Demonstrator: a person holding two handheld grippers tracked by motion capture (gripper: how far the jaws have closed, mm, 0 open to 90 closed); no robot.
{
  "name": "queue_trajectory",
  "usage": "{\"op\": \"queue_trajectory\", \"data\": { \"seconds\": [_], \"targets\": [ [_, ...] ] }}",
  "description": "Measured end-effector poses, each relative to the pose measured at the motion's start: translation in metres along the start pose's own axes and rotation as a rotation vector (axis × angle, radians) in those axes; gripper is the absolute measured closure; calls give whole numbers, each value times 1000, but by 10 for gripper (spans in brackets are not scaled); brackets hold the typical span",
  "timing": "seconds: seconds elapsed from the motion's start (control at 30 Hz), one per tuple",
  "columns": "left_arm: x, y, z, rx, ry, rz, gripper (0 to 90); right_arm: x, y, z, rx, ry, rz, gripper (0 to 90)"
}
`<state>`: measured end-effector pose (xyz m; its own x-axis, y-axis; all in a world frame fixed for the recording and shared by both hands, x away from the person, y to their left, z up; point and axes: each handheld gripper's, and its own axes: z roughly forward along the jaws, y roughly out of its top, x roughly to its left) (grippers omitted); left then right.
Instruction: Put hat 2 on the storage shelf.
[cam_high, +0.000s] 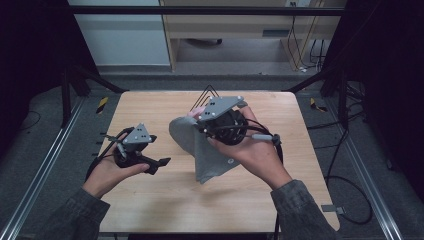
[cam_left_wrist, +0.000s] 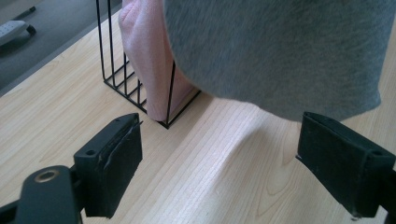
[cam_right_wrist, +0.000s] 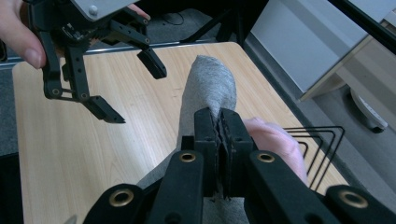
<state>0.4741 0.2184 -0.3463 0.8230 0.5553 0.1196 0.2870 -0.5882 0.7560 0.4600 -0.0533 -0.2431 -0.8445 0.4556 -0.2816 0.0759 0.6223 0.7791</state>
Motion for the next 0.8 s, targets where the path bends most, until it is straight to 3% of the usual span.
{"op": "queue_trajectory", "data": {
  "seconds": [0.47, 0.8],
  "targets": [
    [5, -6, 2, 5, 0, -12, 144, 11, 4, 21, -2, 40, -8, 871],
    [11, -12, 10, 9, -14, -17, 193, 14, 6, 26, -18, 59, 0, 871]
  ]
}}
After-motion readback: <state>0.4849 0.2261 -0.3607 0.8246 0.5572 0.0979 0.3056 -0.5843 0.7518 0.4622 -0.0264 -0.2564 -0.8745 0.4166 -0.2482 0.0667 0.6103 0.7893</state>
